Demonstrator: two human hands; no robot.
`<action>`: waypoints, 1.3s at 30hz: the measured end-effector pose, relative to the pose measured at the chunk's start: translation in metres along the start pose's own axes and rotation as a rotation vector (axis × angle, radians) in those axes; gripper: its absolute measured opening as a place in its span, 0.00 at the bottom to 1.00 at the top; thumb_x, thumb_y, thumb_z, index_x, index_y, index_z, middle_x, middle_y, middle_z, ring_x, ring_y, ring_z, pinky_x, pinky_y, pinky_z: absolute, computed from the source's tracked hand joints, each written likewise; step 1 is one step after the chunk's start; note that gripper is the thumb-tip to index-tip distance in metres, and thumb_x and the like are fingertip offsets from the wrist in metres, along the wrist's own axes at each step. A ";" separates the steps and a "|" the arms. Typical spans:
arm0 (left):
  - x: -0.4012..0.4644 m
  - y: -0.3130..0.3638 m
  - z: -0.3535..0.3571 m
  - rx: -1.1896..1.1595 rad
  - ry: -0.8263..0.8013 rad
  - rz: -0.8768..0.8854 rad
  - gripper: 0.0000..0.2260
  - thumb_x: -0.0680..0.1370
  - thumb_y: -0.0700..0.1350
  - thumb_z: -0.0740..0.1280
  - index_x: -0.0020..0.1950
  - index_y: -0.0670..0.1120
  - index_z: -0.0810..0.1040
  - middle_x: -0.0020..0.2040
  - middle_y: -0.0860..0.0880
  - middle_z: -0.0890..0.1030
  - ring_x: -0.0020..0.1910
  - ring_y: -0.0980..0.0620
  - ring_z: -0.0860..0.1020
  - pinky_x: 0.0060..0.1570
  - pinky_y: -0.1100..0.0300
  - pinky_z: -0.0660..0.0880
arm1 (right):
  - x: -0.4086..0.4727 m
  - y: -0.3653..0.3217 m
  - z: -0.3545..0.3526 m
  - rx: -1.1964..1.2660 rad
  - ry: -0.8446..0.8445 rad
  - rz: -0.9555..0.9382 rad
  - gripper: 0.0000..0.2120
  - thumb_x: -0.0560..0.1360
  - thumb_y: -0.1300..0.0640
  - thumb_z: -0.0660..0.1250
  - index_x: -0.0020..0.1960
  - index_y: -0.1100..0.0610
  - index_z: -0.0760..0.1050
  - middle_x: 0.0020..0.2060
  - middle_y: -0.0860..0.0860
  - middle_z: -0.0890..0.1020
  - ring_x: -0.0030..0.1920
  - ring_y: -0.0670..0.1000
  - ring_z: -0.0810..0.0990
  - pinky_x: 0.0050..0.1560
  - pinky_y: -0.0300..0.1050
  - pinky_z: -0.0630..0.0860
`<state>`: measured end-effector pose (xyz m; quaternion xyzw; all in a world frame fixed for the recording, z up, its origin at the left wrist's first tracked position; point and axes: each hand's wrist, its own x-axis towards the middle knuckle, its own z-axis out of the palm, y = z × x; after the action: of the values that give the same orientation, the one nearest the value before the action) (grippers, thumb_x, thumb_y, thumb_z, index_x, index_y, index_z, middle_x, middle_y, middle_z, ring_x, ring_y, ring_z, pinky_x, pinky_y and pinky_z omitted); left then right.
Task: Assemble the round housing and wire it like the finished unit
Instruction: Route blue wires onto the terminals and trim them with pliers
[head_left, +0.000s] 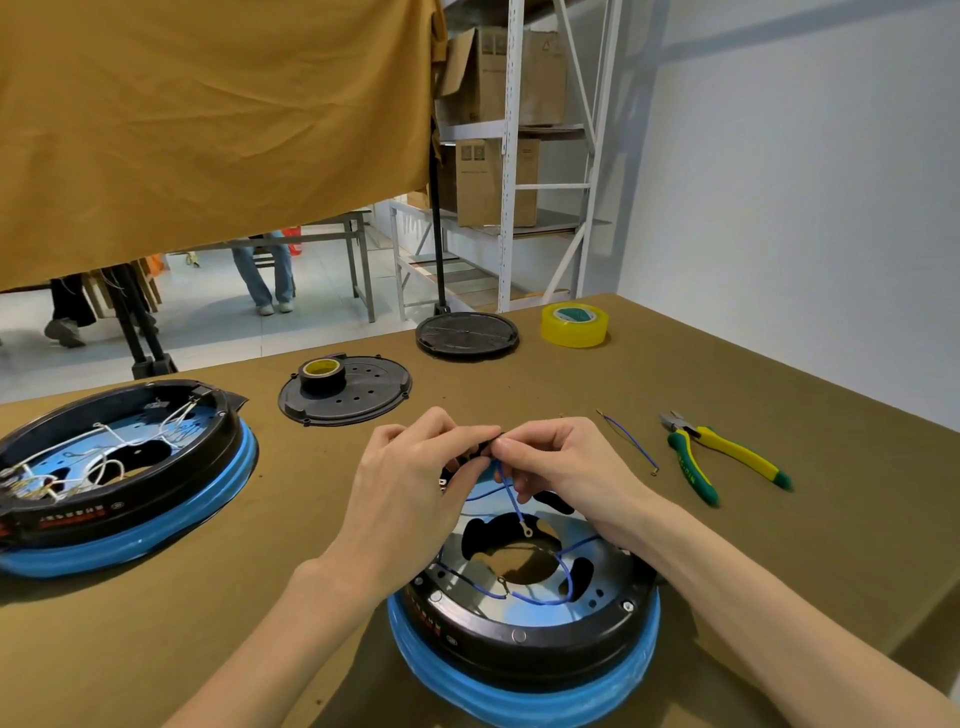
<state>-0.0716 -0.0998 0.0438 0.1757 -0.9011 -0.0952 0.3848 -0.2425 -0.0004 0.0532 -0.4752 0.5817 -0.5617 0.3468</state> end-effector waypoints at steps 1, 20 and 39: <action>0.000 0.000 0.000 -0.029 -0.005 -0.007 0.16 0.79 0.49 0.71 0.67 0.56 0.80 0.47 0.59 0.77 0.44 0.61 0.74 0.52 0.56 0.73 | 0.000 0.000 0.000 0.021 -0.013 0.017 0.08 0.80 0.61 0.69 0.51 0.64 0.85 0.38 0.56 0.84 0.36 0.49 0.78 0.38 0.41 0.79; -0.005 -0.043 0.001 -0.578 -0.183 -0.481 0.10 0.84 0.41 0.64 0.58 0.53 0.83 0.51 0.54 0.85 0.50 0.61 0.82 0.44 0.69 0.78 | 0.000 0.002 0.016 -0.447 -0.268 0.122 0.14 0.83 0.55 0.65 0.46 0.64 0.81 0.26 0.53 0.73 0.24 0.47 0.65 0.27 0.36 0.64; -0.009 -0.048 0.009 -0.655 -0.148 -0.479 0.09 0.83 0.42 0.65 0.58 0.53 0.82 0.48 0.60 0.85 0.49 0.62 0.83 0.43 0.70 0.77 | 0.036 -0.018 0.018 -0.299 -0.333 0.499 0.09 0.82 0.54 0.68 0.57 0.59 0.80 0.36 0.55 0.85 0.29 0.48 0.82 0.26 0.38 0.76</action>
<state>-0.0608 -0.1399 0.0177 0.2416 -0.7819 -0.4762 0.3217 -0.2335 -0.0391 0.0732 -0.4491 0.6915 -0.2826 0.4903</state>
